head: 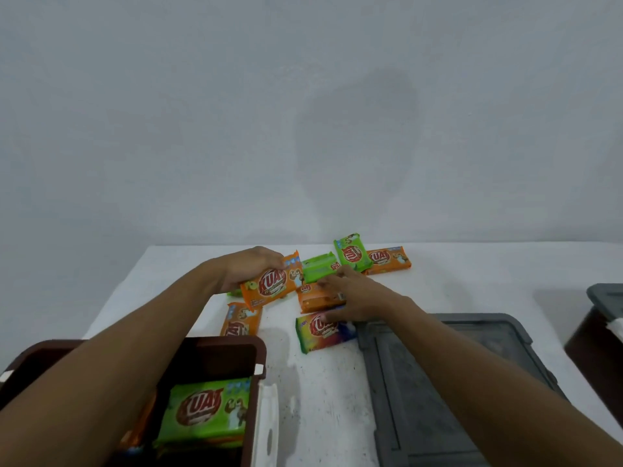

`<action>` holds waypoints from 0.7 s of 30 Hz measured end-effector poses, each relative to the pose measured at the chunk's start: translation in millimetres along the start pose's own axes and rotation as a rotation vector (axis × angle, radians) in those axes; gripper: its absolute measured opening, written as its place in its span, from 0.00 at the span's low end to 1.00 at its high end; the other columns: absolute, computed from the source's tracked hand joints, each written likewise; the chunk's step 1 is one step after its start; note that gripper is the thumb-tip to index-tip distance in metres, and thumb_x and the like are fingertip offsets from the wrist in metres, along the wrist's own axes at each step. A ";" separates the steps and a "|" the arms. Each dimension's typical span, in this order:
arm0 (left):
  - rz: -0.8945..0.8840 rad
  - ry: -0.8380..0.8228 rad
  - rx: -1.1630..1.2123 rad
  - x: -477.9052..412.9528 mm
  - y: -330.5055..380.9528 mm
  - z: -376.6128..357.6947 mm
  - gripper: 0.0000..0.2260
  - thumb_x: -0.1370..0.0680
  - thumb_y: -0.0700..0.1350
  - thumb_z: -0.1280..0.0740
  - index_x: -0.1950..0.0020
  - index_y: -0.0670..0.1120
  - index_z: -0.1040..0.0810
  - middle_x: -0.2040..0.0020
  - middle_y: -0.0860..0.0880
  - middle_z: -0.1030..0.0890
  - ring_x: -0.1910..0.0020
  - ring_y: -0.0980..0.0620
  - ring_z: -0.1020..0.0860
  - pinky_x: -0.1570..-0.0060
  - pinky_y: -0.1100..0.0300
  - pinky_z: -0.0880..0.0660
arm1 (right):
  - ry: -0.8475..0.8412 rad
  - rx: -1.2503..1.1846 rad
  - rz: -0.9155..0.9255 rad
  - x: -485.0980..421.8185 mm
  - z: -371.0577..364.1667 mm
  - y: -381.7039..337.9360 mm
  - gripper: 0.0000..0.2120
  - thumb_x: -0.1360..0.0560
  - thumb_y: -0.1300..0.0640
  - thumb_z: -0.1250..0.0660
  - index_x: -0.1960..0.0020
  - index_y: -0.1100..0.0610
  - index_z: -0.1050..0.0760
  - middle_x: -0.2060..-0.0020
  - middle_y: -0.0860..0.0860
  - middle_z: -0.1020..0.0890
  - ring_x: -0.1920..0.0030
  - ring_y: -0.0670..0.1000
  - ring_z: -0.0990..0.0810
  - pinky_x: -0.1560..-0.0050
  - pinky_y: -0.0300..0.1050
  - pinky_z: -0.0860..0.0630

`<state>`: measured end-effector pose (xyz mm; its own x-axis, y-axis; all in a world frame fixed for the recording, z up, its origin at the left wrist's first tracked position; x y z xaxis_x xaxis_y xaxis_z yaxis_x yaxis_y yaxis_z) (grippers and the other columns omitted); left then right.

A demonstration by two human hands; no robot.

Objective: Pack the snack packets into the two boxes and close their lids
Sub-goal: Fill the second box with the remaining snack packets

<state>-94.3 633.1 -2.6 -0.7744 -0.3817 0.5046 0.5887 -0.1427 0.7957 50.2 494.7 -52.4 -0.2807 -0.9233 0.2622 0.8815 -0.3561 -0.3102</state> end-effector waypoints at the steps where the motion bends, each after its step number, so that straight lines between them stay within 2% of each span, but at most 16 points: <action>1: -0.007 0.002 -0.015 2.0 -0.8 2.7 0.12 0.19 0.47 0.38 0.41 0.42 0.21 0.48 0.42 0.15 0.48 0.41 0.17 0.47 0.47 0.21 | -0.004 0.013 -0.010 -1.8 -0.5 -2.1 0.39 0.31 0.35 0.30 0.25 0.44 0.41 0.29 0.52 0.37 0.31 0.57 0.34 0.32 0.58 0.32; 3: -0.028 0.005 -0.041 6.9 -1.5 9.4 0.13 0.19 0.47 0.39 0.41 0.42 0.21 0.48 0.42 0.15 0.48 0.41 0.17 0.47 0.47 0.21 | -0.016 0.020 -0.055 -5.0 -0.8 -4.4 0.40 0.31 0.35 0.29 0.25 0.47 0.39 0.31 0.53 0.33 0.33 0.57 0.31 0.33 0.56 0.32; 5: -0.053 0.021 -0.052 13.2 -1.6 18.4 0.12 0.19 0.47 0.39 0.42 0.42 0.20 0.48 0.43 0.15 0.49 0.42 0.16 0.48 0.49 0.20 | -0.004 0.041 -0.099 -7.7 5.2 -7.1 0.38 0.34 0.36 0.26 0.30 0.51 0.34 0.37 0.52 0.29 0.39 0.55 0.27 0.38 0.53 0.27; 8: -0.081 0.047 -0.048 21.1 -2.4 32.0 0.12 0.19 0.47 0.38 0.41 0.43 0.20 0.48 0.43 0.15 0.50 0.43 0.16 0.48 0.50 0.20 | 0.141 0.195 -0.036 -5.9 20.4 -22.4 0.20 0.33 0.42 0.26 0.49 0.51 0.28 0.52 0.50 0.23 0.52 0.52 0.24 0.52 0.49 0.26; 9: -0.089 0.053 -0.045 23.7 -2.7 36.4 0.12 0.19 0.47 0.38 0.41 0.42 0.20 0.48 0.43 0.15 0.50 0.43 0.16 0.48 0.50 0.20 | 0.196 0.228 -0.012 -3.3 24.7 -27.5 0.14 0.32 0.47 0.27 0.54 0.50 0.29 0.56 0.48 0.23 0.55 0.51 0.25 0.56 0.47 0.28; 11: -0.105 0.067 -0.035 30.3 -4.9 46.3 0.12 0.19 0.47 0.38 0.41 0.42 0.21 0.48 0.43 0.15 0.50 0.43 0.16 0.49 0.50 0.20 | 0.269 0.170 -0.004 1.6 27.9 -32.3 0.10 0.31 0.57 0.31 0.59 0.51 0.33 0.63 0.47 0.25 0.60 0.52 0.25 0.62 0.45 0.31; 13: -0.119 0.084 -0.006 38.0 -7.3 55.2 0.12 0.19 0.46 0.38 0.41 0.42 0.21 0.48 0.43 0.15 0.51 0.44 0.16 0.51 0.52 0.20 | 0.289 -0.112 -0.055 8.0 32.1 -31.1 0.08 0.29 0.61 0.34 0.56 0.53 0.33 0.63 0.50 0.24 0.59 0.56 0.22 0.64 0.47 0.28; 15: -0.136 0.099 0.026 46.8 -10.0 62.6 0.11 0.19 0.46 0.38 0.42 0.42 0.22 0.49 0.42 0.15 0.53 0.45 0.16 0.55 0.55 0.19 | 0.236 -0.547 -0.117 17.8 33.7 -37.2 0.11 0.26 0.60 0.33 0.46 0.55 0.32 0.57 0.55 0.20 0.59 0.55 0.20 0.63 0.48 0.24; 17: -0.157 0.116 0.034 55.7 -12.9 68.5 0.11 0.18 0.46 0.39 0.42 0.42 0.22 0.49 0.42 0.16 0.56 0.47 0.16 0.59 0.57 0.20 | 0.176 -0.872 -0.138 29.4 35.3 -52.0 0.16 0.25 0.51 0.32 0.41 0.54 0.33 0.56 0.55 0.22 0.61 0.51 0.24 0.64 0.45 0.28; 19: -0.195 0.124 0.016 65.5 -14.2 72.4 0.11 0.18 0.47 0.38 0.44 0.42 0.22 0.50 0.42 0.16 0.57 0.49 0.16 0.60 0.58 0.21 | 0.111 -1.130 -0.122 40.1 38.5 -71.6 0.22 0.26 0.41 0.34 0.40 0.55 0.32 0.57 0.54 0.25 0.62 0.50 0.28 0.63 0.44 0.30; 21: -0.237 0.118 0.002 78.0 -17.7 76.4 0.11 0.19 0.48 0.36 0.44 0.43 0.21 0.51 0.43 0.16 0.57 0.48 0.16 0.60 0.57 0.21 | 0.070 -1.306 -0.108 50.2 42.4 -95.3 0.22 0.25 0.39 0.35 0.42 0.56 0.29 0.58 0.53 0.24 0.63 0.50 0.27 0.63 0.44 0.31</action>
<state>-182.8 675.6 48.3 -0.8580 -0.4421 0.2613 0.3934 -0.2388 0.8878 -31.7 488.4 29.0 -0.3797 -0.8731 0.3059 -0.1503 -0.2680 -0.9516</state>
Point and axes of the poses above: each hand's wrist, its own x-axis away from the middle knuckle, its own z-axis out of the back of the hand, y = z × x, the point moved 6 cm from there along -x, towards the middle knuckle
